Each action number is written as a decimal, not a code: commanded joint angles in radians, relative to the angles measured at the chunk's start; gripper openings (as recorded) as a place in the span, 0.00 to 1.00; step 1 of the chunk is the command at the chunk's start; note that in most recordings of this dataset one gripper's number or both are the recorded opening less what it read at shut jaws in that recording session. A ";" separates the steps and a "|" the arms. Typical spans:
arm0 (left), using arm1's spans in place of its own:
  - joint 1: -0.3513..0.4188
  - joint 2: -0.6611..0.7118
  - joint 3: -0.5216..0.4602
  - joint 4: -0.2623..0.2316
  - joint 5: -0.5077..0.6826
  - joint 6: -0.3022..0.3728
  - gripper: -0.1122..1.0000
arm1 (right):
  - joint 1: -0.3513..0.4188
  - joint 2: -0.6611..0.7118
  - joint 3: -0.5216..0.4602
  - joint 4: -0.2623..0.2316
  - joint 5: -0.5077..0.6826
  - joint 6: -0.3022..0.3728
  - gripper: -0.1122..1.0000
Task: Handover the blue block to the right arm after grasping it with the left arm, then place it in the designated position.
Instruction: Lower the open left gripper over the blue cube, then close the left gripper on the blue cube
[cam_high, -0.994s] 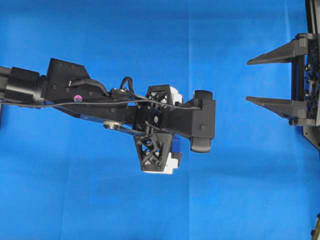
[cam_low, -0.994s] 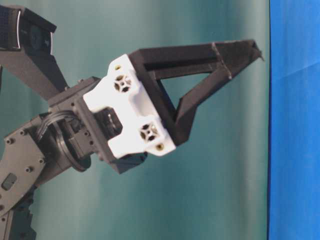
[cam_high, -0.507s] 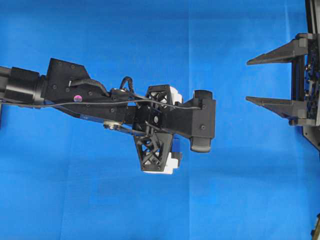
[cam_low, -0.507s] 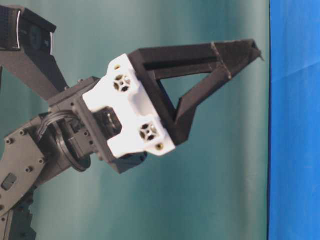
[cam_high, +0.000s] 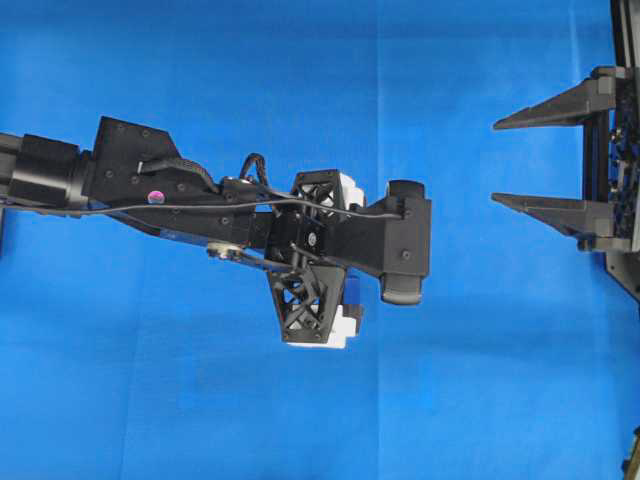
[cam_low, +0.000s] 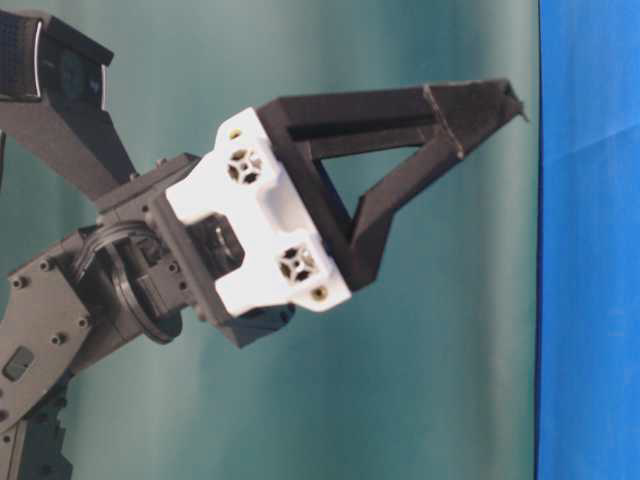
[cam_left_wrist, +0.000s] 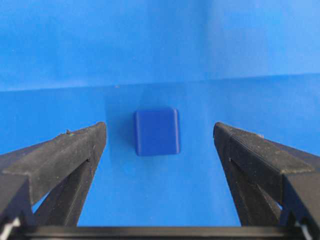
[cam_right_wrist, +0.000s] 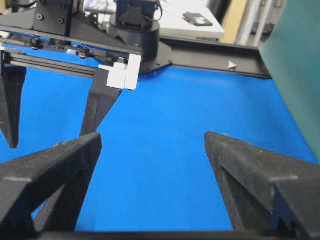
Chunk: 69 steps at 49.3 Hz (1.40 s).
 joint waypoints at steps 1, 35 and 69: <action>-0.003 -0.018 -0.015 0.002 -0.003 -0.002 0.93 | -0.002 0.008 -0.018 0.003 -0.005 0.002 0.97; -0.002 0.058 0.153 0.002 -0.238 -0.060 0.93 | -0.002 0.028 -0.014 0.003 -0.006 0.000 0.97; -0.002 0.209 0.190 0.002 -0.367 -0.066 0.92 | -0.002 0.048 -0.011 0.003 -0.009 0.005 0.97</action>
